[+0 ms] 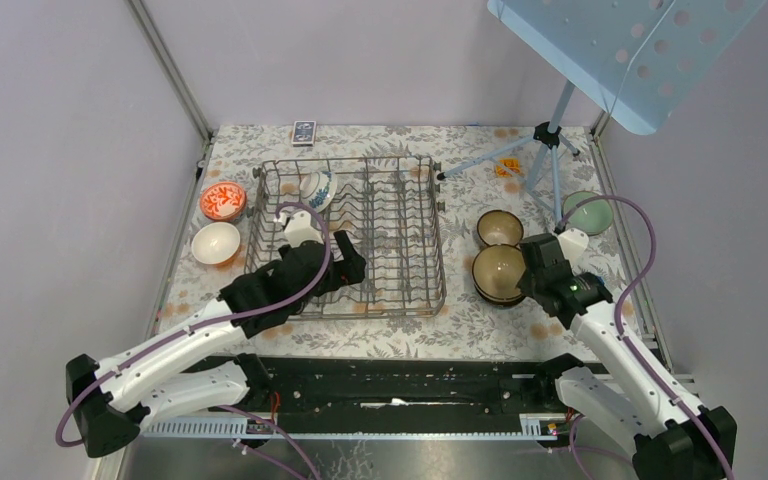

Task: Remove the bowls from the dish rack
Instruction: Place the bowl with the bowl.

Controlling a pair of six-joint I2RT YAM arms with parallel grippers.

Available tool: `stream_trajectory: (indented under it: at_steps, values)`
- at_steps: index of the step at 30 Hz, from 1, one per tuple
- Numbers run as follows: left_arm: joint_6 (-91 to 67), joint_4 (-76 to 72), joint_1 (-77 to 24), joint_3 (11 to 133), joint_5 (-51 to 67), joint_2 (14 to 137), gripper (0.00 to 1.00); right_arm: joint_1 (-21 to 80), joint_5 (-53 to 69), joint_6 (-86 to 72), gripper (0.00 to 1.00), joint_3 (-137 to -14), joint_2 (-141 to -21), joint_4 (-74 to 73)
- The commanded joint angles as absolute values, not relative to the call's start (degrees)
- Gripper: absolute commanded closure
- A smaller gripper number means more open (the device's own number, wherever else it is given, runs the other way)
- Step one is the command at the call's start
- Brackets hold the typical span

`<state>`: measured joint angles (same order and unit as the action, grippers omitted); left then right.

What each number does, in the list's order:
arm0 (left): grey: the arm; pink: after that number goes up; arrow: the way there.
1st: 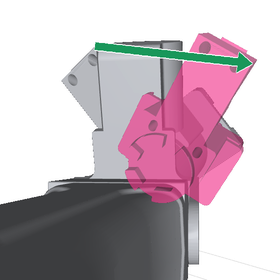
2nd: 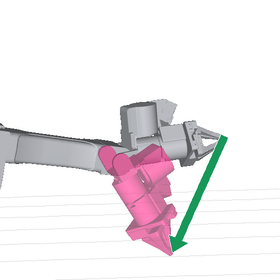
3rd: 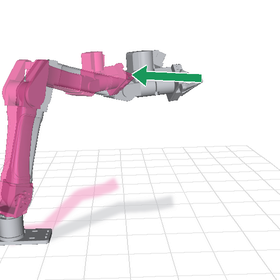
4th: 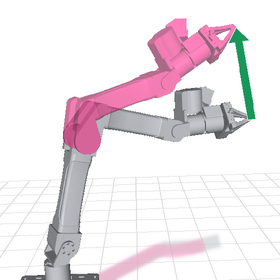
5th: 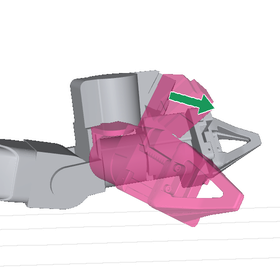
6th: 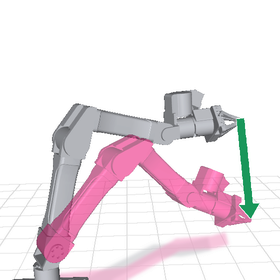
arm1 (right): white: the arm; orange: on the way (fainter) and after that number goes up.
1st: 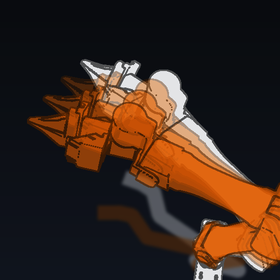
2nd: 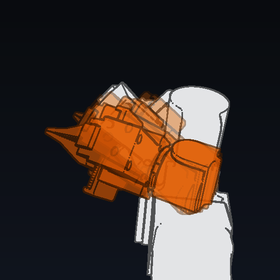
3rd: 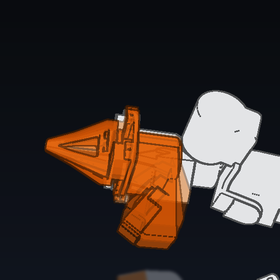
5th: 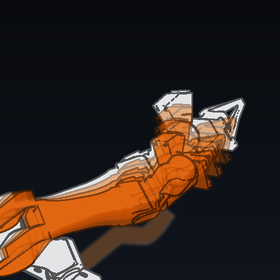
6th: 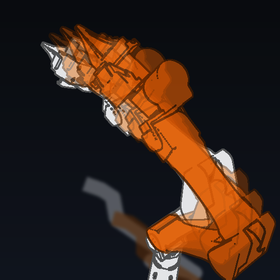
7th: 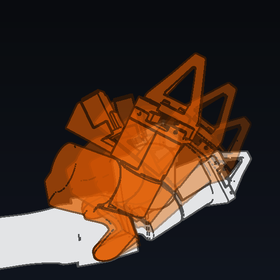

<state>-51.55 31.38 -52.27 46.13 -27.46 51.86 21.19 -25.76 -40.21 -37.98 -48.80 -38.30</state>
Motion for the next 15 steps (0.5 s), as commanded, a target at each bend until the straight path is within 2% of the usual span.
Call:
stream_trajectory:
  at_steps: [1,15]
  values:
    - [-52.5,28.1,-52.1,45.5,-27.0,51.7,0.01,20.6,-24.6,-43.1,1.0,-37.9,-47.3,-31.8]
    - [-53.1,27.8,-52.1,45.0,-26.4,52.2,0.01,20.4,-23.8,-43.4,1.0,-35.6,-46.1,-32.4]
